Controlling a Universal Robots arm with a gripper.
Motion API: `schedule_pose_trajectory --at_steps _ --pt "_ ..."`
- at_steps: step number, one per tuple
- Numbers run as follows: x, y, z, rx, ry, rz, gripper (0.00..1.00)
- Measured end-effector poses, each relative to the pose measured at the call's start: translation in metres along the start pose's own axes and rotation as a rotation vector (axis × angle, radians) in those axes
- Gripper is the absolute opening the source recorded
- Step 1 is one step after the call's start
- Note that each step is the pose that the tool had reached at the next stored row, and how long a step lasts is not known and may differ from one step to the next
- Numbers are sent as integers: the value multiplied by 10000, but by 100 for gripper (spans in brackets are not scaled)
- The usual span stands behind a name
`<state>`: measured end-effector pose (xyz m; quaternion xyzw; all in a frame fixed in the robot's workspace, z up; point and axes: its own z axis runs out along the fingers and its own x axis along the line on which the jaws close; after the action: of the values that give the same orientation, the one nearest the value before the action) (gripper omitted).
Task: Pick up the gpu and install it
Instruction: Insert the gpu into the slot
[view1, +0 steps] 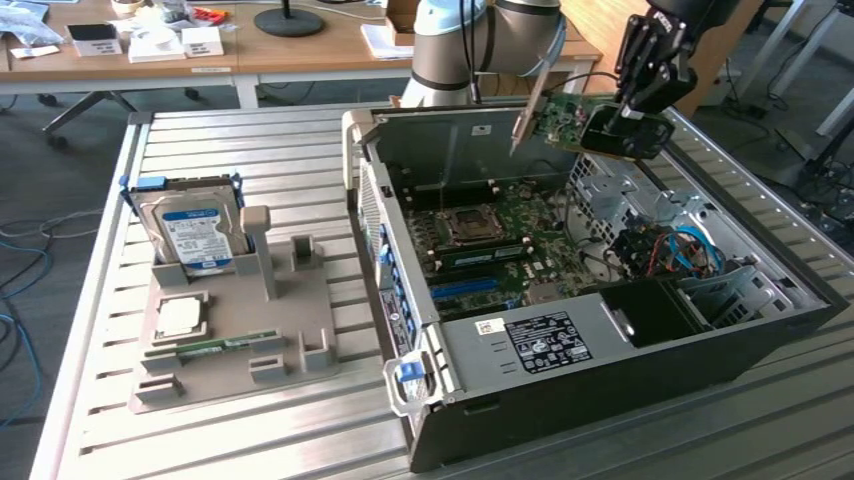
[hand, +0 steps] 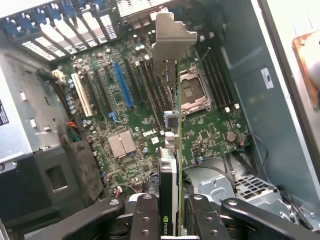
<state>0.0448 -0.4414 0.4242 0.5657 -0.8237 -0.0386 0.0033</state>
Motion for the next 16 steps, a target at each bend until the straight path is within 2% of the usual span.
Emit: schedule_pose_trajectory --at_steps 9,16 --pt "0 0 0 -35 62 -908 27" --pt "0 0 0 -37 68 -989 27"
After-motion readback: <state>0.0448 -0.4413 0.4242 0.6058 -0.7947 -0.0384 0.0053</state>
